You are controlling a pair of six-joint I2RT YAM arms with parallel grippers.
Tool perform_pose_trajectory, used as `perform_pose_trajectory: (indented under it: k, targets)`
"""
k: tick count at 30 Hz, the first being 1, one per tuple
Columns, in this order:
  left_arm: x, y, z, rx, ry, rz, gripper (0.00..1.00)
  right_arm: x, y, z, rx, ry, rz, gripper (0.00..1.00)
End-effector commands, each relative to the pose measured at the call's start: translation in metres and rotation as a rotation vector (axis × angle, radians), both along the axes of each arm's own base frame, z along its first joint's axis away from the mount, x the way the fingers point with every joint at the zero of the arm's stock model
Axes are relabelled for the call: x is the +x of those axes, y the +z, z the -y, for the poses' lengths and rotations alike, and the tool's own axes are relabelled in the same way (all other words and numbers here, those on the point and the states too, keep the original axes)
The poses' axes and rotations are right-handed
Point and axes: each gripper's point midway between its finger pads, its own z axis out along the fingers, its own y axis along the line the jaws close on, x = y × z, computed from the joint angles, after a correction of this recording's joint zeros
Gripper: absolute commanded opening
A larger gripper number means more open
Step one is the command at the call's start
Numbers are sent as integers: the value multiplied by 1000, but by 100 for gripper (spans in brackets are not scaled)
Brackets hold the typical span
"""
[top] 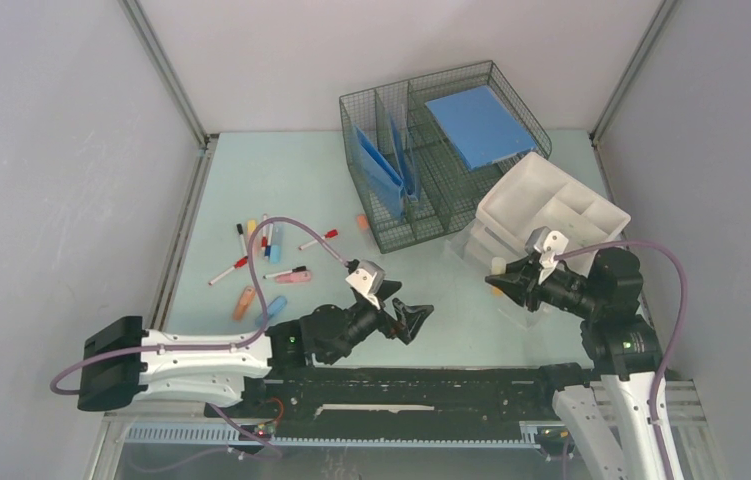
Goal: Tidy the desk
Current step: Place the stationery in the drawer.
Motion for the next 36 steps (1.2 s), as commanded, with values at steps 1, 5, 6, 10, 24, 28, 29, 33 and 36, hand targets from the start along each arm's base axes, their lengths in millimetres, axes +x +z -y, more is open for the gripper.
perform_pose_trajectory:
  k: [1,5,6,10,24,28,29,33,36]
  targets:
    - [12,-5,-20,7,96,-10,92,16,19,15,-14,-120,73,0]
    - [14,-10,-25,15,109,-20,92,23,20,23,-18,-176,76,0]
    - [14,-10,-26,16,112,-20,92,24,20,24,-18,-186,77,0]
    - [15,-13,-29,21,124,-25,92,28,20,28,-21,-217,75,0]
    - [19,-18,-35,30,148,-36,92,34,17,34,-34,-254,73,1]
    - [19,-19,-35,31,153,-39,92,35,16,35,-37,-255,72,4]
    - [19,-20,-36,32,154,-39,92,35,16,34,-37,-254,73,4]
    - [21,-21,-37,35,161,-41,92,36,15,36,-42,-262,71,8]
    - [21,-21,-38,35,165,-43,92,37,14,37,-46,-266,71,10]
